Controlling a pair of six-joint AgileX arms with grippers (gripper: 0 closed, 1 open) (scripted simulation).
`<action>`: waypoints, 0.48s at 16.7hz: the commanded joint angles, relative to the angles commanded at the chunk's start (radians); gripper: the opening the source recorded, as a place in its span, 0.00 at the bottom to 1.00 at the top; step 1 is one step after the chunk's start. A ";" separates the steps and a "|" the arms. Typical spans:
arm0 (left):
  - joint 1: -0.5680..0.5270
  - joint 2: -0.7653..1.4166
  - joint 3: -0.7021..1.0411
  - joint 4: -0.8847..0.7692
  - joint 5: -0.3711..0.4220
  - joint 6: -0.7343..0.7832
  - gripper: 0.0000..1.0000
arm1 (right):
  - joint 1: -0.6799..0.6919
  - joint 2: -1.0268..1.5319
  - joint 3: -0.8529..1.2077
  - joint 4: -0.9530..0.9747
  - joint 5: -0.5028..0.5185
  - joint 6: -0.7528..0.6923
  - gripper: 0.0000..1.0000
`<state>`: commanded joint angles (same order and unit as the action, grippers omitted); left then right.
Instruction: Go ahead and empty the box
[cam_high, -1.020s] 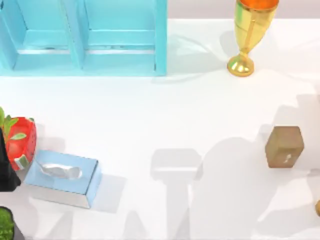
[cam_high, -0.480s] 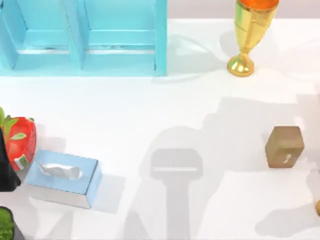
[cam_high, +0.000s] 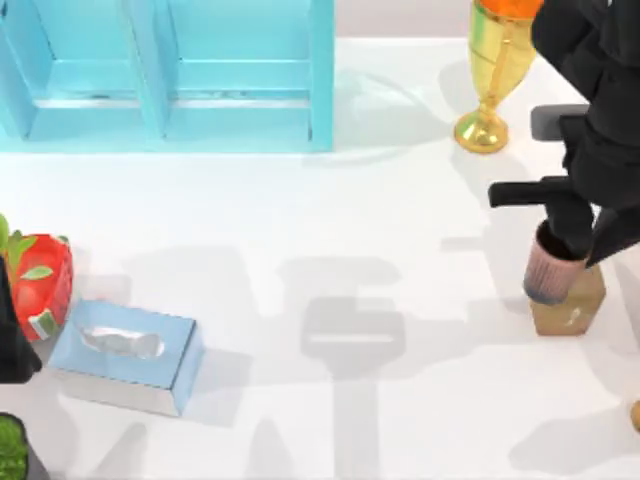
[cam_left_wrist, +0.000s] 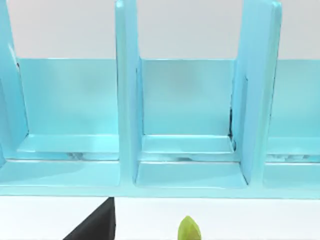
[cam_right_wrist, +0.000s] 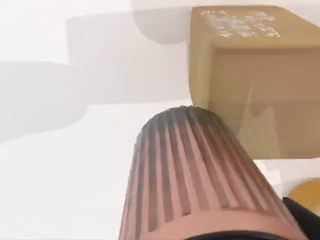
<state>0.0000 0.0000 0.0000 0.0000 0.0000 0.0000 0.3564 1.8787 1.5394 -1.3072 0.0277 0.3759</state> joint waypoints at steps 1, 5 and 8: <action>0.000 0.000 0.000 0.000 0.000 0.000 1.00 | 0.077 -0.022 -0.051 0.026 0.002 0.077 0.00; 0.000 0.000 0.000 0.000 0.000 0.000 1.00 | 0.315 -0.115 -0.236 0.129 0.012 0.314 0.00; 0.000 0.000 0.000 0.000 0.000 0.000 1.00 | 0.386 -0.160 -0.306 0.178 0.017 0.385 0.00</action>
<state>0.0000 0.0000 0.0000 0.0000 0.0000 0.0000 0.7425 1.7182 1.2332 -1.1287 0.0449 0.7610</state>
